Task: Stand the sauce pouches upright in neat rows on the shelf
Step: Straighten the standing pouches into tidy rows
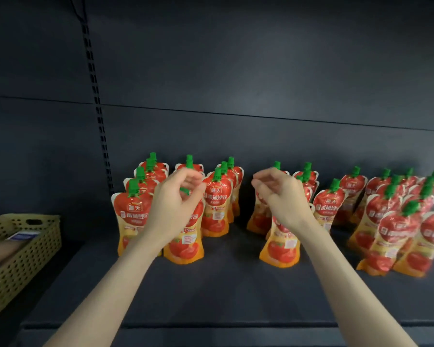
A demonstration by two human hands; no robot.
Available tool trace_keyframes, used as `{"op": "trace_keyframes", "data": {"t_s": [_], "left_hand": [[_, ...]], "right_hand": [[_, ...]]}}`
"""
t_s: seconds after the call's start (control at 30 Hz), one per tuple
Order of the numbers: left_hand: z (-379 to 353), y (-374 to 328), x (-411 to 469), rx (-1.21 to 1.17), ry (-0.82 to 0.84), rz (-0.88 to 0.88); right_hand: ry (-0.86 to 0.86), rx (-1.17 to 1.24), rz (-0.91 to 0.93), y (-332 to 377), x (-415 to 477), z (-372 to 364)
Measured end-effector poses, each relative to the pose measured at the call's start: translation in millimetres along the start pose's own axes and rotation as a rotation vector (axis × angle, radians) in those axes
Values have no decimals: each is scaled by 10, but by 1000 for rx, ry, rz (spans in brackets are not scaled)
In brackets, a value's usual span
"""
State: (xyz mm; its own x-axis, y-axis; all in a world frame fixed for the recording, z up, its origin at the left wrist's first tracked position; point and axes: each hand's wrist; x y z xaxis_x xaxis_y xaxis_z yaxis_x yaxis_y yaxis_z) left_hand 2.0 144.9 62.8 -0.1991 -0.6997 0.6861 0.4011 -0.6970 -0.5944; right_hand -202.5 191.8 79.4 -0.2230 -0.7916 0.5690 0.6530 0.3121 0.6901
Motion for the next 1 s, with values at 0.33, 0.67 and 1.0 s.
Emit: {"op": "trace_keyframes", "data": {"t_s": [0.33,0.67,1.0], "left_hand": [[-721,-133,928,699,372,222],[-933,-111,935,669,335,237],[-918,-352,796,541,51,107]], "right_hand": [[321,-286,-12,-573,897,587],[447,-251,-67,-936,1179,513],[458,-22,103,-772,1244,615]]}}
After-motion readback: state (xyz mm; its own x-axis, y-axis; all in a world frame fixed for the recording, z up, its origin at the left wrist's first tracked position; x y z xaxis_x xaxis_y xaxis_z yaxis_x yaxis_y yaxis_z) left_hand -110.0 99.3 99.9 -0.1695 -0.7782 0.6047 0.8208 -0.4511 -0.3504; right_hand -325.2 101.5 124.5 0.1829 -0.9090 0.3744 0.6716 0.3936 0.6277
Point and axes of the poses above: each hand's wrist, its own x-axis towards the middle knuckle, its own z-axis out of the back of the hand, y = z × x, and after that the axes turned 5 degrees about x, right-handed
